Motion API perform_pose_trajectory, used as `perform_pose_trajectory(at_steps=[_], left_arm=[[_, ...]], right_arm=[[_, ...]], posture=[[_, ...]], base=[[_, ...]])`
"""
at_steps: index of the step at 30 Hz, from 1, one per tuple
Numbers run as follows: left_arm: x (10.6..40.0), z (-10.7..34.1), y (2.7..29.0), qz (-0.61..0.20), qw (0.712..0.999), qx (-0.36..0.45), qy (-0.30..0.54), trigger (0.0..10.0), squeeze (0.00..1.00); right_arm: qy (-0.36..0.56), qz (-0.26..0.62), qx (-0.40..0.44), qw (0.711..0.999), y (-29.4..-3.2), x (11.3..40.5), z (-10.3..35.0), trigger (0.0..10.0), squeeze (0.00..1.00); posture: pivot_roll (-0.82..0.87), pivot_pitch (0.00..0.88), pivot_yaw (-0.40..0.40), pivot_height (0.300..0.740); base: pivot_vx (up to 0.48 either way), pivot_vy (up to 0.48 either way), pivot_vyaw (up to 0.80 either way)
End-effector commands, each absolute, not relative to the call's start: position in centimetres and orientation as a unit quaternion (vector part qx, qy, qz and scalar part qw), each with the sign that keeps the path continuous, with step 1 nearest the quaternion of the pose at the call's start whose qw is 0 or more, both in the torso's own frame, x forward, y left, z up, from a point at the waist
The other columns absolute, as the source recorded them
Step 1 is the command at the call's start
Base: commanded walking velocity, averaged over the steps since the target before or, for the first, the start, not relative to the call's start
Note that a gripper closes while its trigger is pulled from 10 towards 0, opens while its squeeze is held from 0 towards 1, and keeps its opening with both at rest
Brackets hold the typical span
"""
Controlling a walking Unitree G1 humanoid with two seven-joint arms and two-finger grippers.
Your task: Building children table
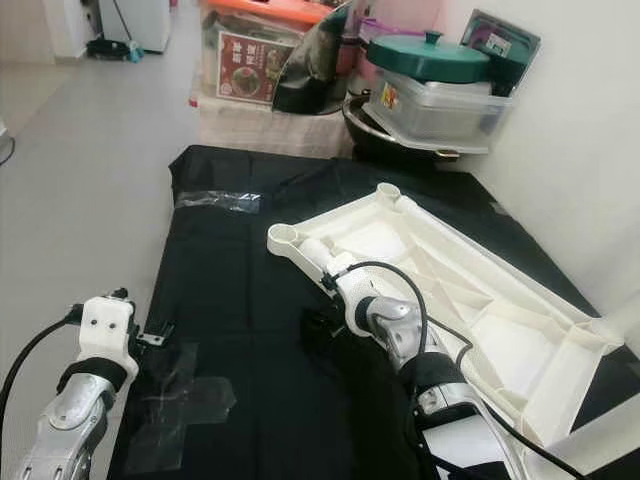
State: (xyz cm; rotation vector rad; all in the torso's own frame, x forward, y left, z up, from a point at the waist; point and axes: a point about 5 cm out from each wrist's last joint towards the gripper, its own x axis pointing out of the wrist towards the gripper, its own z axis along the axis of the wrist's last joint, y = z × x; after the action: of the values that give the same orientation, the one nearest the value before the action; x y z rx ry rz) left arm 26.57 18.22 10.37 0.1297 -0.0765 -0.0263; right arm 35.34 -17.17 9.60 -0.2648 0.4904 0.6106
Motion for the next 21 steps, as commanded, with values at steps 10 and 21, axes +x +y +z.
perform_pose_trajectory(at_steps=[10, 21], left_arm=[[26.5, 9.8, 18.1, -0.017, 0.998, 0.062, -0.026, 10.0, 0.00], [26.5, 9.8, 18.3, -0.015, 0.998, 0.061, -0.024, 10.0, 0.00]], right_arm=[[0.285, 0.472, -0.145, 0.821, -17.6, 31.6, 7.4, 0.0, 0.00], [0.234, 0.653, -0.219, 0.686, -19.1, 27.2, 8.5, 0.0, 0.00]], posture=[[0.14, 0.000, -0.186, 0.740], [0.12, 0.000, -0.171, 0.740]], base=[[0.000, 0.000, 0.00], [0.000, 0.000, 0.00]])
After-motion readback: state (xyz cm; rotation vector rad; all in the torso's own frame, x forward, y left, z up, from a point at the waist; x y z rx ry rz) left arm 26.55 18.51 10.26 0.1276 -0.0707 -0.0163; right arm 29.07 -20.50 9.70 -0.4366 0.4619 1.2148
